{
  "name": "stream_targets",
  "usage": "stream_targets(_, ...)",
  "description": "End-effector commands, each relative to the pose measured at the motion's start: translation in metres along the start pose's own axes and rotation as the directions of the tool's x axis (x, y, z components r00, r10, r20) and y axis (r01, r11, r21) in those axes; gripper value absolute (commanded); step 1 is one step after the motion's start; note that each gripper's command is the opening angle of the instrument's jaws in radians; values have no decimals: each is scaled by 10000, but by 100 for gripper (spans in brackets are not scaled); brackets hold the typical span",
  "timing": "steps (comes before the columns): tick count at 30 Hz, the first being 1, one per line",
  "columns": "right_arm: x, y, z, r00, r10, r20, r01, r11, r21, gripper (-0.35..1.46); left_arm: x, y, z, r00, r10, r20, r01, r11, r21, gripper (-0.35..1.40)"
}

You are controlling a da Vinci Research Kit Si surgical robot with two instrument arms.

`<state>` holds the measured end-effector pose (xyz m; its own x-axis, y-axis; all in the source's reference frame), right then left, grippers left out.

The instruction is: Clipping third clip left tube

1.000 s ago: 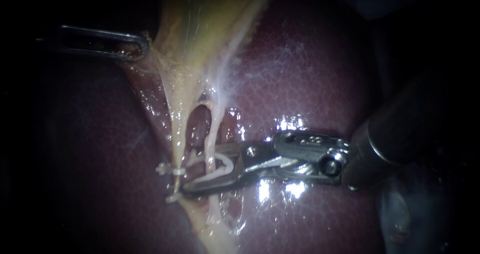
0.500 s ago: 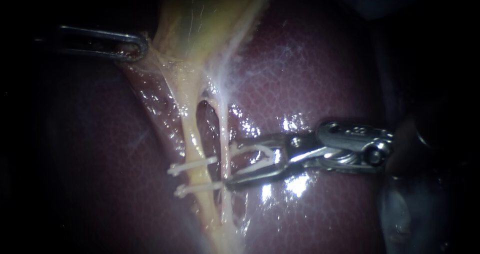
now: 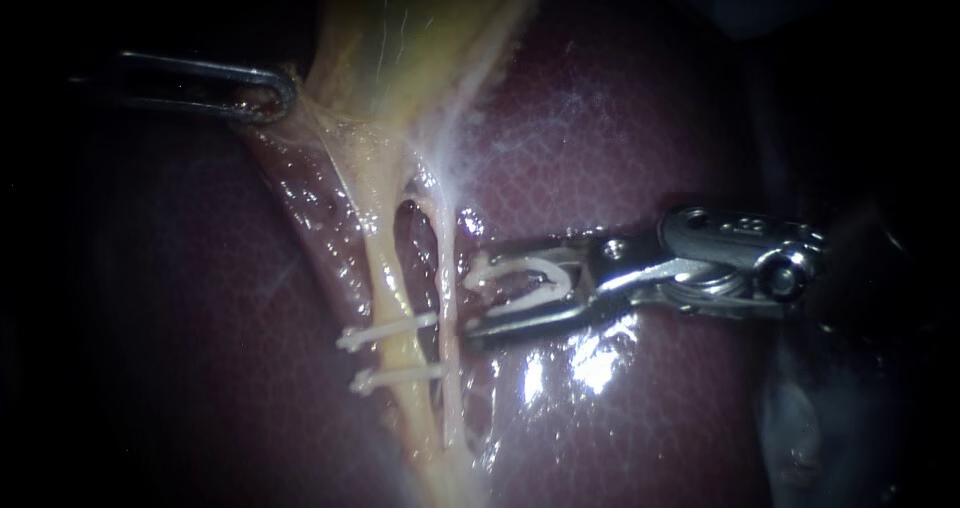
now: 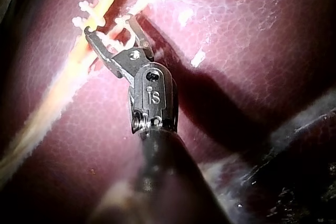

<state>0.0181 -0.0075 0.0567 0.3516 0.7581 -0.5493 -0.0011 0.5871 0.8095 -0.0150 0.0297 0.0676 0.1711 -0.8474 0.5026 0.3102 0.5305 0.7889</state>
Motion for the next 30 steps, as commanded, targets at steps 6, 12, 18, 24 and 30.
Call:
stream_targets(6, 5, 9, 13, 9997, 25, -228, -23, 10000, 53, 49, 1, 0, 1, 10000, 3, 2, -3, 10000, -13, -35)
stream_targets(12, 0, 27, 28, 9983, 450, -383, -439, 9986, 284, 50, 2, 0, 2, 10000, 10, 6, -10, 10000, -23, -35)
stream_targets(18, -21, 53, 34, 9963, 806, -310, -796, 9963, 337, 50, 3, 0, 2, 10000, 15, 7, -15, 10000, -25, -35)
stream_targets(24, -34, 71, 41, 9952, 952, -219, -941, 9946, 443, 50, 3, 1, 3, 10000, 20, 6, -20, 10000, -23, -35)
stream_targets(30, -28, 79, 58, 9911, 1219, -527, -1166, 9888, 933, 49, 4, 2, 4, 10000, 25, 8, -25, 10000, -27, -35)
